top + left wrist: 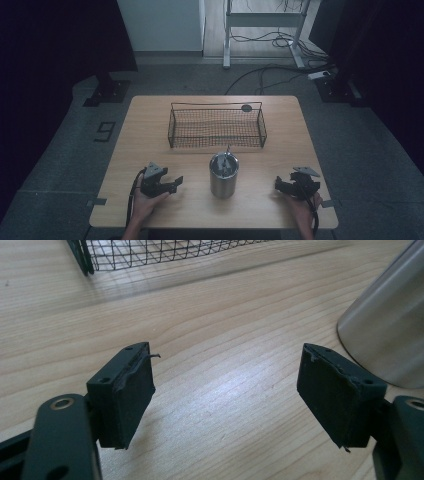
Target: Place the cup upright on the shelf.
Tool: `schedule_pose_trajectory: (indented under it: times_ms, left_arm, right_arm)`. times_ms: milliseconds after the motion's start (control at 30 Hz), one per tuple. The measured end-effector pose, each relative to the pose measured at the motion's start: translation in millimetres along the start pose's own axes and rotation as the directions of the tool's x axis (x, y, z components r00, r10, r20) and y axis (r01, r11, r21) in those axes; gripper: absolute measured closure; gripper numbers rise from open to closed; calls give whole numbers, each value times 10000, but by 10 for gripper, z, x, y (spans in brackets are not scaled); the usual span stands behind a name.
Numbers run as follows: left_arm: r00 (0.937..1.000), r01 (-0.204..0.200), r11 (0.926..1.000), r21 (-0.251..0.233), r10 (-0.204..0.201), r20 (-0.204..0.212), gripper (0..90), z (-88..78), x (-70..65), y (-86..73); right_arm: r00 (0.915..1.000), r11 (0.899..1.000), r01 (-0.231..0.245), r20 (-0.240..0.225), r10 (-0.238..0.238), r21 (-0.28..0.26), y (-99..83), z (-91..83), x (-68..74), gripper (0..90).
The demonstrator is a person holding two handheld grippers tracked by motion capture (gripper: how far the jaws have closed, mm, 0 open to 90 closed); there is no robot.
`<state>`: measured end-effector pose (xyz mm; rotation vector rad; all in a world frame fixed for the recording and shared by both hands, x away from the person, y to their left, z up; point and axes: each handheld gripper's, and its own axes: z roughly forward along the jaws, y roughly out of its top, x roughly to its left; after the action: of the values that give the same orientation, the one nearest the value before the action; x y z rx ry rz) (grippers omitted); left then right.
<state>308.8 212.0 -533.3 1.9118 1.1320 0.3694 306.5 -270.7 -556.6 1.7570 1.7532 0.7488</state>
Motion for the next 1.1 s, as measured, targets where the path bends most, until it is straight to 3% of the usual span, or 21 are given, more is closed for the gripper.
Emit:
schedule_pose_trajectory:
  times_ms: [333, 567, 767, 1033, 1100]
  left_arm:
    - [9997, -137, 9998, 128, 135, 191, 207, 20, -26, -21]
    - [9995, 133, 9998, 114, -136, 298, 199, 17, -21, -17]
    - [9985, 429, 9988, -216, -421, 361, 216, -53, 16, 12]
    - [9975, 467, 9983, -335, -448, 552, 221, -131, 16, 48]
    - [9956, 711, 9972, -221, -696, 634, 221, -154, 62, 38]
  right_arm:
    - [9998, 9998, 153, -150, -154, -87, -4, -9, -2, 29]
    - [9994, 9997, 231, -246, -233, -81, -1, -6, -13, 28]
    - [9994, 9997, 231, -246, -233, -82, -1, -6, -13, 28]
    - [9997, 9998, 183, -167, -185, -83, -4, -9, -8, 28]
    - [9997, 9998, 168, -184, -170, -85, -7, -12, -11, 30]
